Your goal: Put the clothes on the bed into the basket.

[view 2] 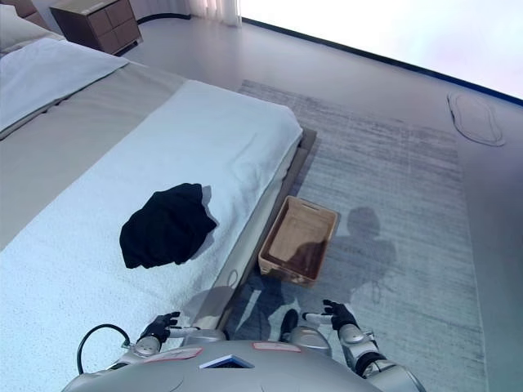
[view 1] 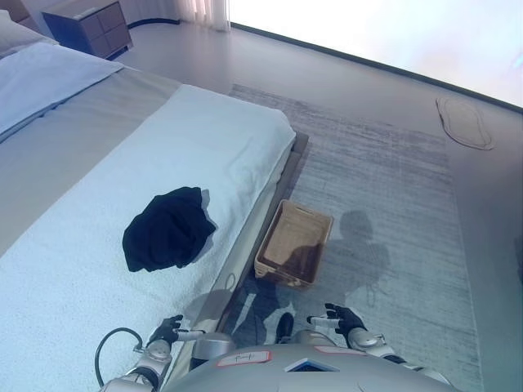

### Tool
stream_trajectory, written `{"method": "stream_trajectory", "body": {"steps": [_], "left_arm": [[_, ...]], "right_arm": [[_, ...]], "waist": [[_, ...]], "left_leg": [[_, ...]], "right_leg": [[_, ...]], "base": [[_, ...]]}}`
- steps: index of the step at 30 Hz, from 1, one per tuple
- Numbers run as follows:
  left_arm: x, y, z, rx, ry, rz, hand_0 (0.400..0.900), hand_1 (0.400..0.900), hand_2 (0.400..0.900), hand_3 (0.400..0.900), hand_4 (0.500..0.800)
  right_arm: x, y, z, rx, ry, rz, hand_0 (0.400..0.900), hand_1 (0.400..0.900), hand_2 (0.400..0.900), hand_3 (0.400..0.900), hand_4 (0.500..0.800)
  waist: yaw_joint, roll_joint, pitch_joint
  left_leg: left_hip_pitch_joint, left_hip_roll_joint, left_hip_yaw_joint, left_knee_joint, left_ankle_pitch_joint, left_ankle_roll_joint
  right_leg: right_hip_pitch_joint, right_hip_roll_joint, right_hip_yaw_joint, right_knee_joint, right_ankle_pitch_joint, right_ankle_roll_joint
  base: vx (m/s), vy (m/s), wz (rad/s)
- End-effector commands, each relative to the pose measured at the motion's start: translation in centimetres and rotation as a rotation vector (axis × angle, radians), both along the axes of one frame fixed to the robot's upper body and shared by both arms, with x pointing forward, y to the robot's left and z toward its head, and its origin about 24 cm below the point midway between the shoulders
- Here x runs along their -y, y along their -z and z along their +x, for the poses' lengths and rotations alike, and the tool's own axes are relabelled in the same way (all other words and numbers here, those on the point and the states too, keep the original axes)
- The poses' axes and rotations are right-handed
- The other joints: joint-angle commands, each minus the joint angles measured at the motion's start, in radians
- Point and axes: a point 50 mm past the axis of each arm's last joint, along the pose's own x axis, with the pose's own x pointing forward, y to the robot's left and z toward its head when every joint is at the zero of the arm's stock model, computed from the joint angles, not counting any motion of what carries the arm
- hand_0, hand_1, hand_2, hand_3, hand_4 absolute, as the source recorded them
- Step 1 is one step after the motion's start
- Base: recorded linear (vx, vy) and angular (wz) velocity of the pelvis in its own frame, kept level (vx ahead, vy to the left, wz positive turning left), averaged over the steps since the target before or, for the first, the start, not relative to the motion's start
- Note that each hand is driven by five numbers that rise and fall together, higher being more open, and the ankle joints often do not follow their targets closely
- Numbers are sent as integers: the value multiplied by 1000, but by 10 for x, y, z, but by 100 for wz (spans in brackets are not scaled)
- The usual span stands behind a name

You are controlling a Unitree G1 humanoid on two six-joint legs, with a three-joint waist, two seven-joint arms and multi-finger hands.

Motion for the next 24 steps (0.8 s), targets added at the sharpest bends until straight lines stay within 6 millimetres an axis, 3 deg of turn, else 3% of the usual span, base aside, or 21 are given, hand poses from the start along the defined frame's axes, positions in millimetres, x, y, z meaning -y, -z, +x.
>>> {"method": "stream_trajectory", "body": {"steps": [1,5,6,10,12,16,21,24], "left_arm": [[7,-8,44,120,86,46,900,900,900,900,800],[-9,-27,81,259,162,134,900,900,900,900,800],[-18,-44,105,363,215,180,900,900,900,900,800],[-54,-96,147,557,319,341,900,900,900,900,800],[-64,-113,162,578,392,438,900,900,900,900,800],[-75,-147,195,648,462,582,900,900,900,900,800],[-82,-186,230,683,535,720,900,900,900,900,800],[-84,-208,250,694,530,754,900,900,900,900,800]], "right_arm": [[28,-15,42,127,-14,-106,900,900,900,900,800],[39,-20,48,153,-1,-129,900,900,900,900,800],[44,-23,53,178,8,-132,900,900,900,900,800],[67,-36,67,235,36,-139,900,900,900,900,800],[75,-41,74,248,38,-143,900,900,900,900,800],[86,-49,86,257,73,-158,900,900,900,900,800],[95,-50,84,244,160,-175,900,900,900,900,800],[115,-56,80,231,258,-216,900,900,900,900,800]], "waist": [[10,50,28],[7,54,28],[8,55,31],[10,49,33],[9,44,36],[7,39,49],[-8,32,66],[-21,25,80]], "left_leg": [[-33,-80,5,4,-35,29],[-33,-79,4,4,-35,27],[-31,-78,5,4,-36,26],[-46,-77,4,4,-28,21],[-56,-77,5,4,-25,20],[-88,-78,6,4,-16,20],[-153,-77,16,4,2,24],[-210,-76,19,4,19,26]], "right_leg": [[102,33,45,50,-104,40],[102,33,46,50,-104,43],[104,34,47,51,-106,44],[94,34,43,47,-101,49],[85,34,42,46,-97,52],[56,32,43,47,-87,58],[-10,31,52,50,-67,66],[-62,30,54,49,-51,70]], "base": [[0,0,0],[0,0,0],[0,0,0],[0,0,0],[0,0,0],[0,0,0],[-11,17,-2],[-25,47,-5]]}}
